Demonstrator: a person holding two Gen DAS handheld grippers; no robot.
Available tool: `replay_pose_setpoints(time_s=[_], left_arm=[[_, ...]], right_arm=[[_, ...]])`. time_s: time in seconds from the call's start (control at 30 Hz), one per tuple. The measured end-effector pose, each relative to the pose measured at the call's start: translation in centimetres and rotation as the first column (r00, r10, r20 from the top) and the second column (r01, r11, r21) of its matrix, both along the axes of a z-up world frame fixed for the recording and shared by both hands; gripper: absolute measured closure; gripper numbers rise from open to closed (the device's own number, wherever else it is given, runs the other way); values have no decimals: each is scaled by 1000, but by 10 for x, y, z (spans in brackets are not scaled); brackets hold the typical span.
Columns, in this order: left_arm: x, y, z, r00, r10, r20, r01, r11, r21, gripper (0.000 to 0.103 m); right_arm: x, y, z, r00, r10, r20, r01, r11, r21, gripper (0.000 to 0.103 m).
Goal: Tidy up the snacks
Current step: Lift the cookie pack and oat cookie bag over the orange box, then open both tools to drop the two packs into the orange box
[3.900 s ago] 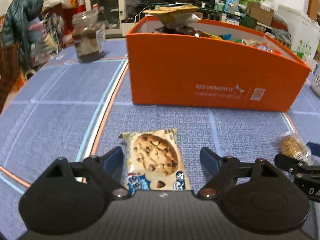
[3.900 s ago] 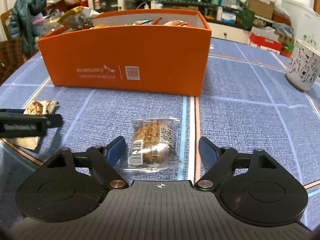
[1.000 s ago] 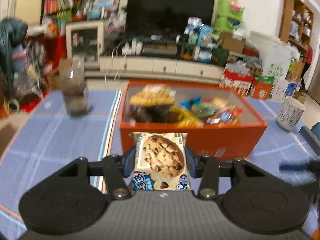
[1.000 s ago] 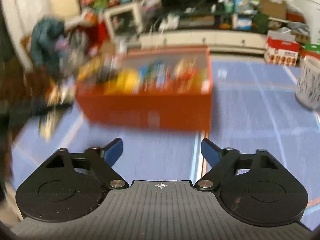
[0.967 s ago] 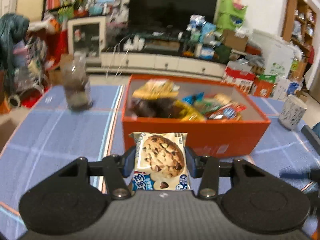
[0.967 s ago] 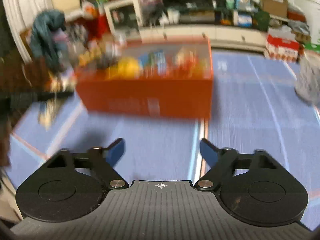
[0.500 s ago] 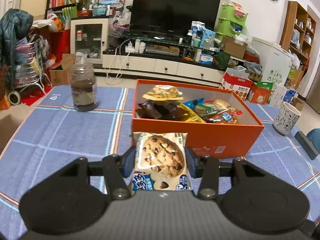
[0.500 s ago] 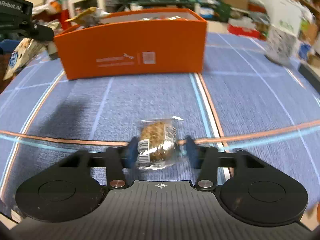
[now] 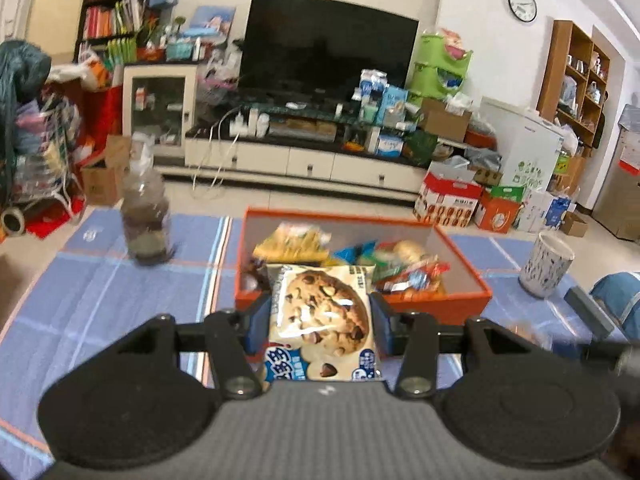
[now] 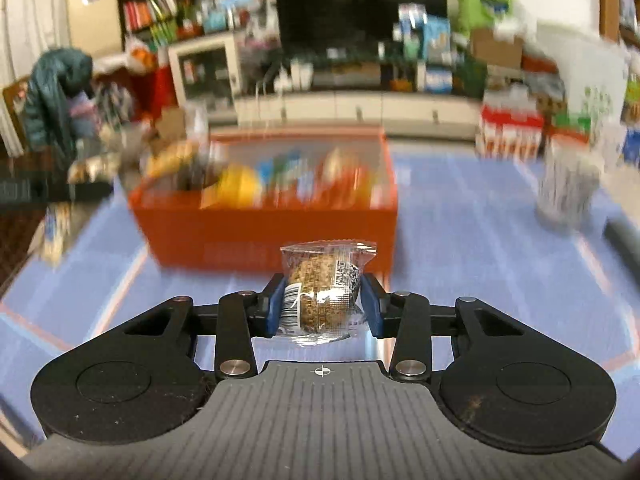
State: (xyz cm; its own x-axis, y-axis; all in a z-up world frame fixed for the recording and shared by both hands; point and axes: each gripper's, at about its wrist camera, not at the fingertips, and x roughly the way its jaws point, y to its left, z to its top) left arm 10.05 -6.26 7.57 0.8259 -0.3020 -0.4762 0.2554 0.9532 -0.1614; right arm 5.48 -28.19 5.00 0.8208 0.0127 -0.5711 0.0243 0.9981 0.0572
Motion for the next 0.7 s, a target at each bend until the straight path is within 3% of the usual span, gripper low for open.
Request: replay_pose_setpoints(time_s=[0.2,0.4,0.43,0.5,0.57,0.6,0.67,0.7], left_arm=[[57,-41,15,1000,2,12,-2,999,35,56],[119,-75,10,996,86,-16,-83,989,122,55],[127,-79,9,995,100,-13,-97,987,132,50],[134,-84,9,995,98,-21,-94,985,146,26],[125,-81,14,993,115,0,-114,982,152,16],[119,-79,18,993,117,17,-118,982,148,6],[103,-73,27,990,131,41,-136,981,136,1],[93,-70,32,991,127,44,-132,983,126,1]], right_arm=[[71,-16,47,998,28,60,-29,999,18,78],[132,-16,48,999,16,39,-16,1000,-3,77],[142,-16,45,999,12,31,-11,1000,-10,74],[160,-17,38,1000,11,-4,-11,1000,-7,66],[164,-21,39,1000,-5,-22,5,1000,-3,59],[158,-24,41,1000,-9,-7,9,1000,9,55],[140,-31,50,999,-36,30,35,999,38,33],[129,-33,54,998,-48,45,45,998,51,29]])
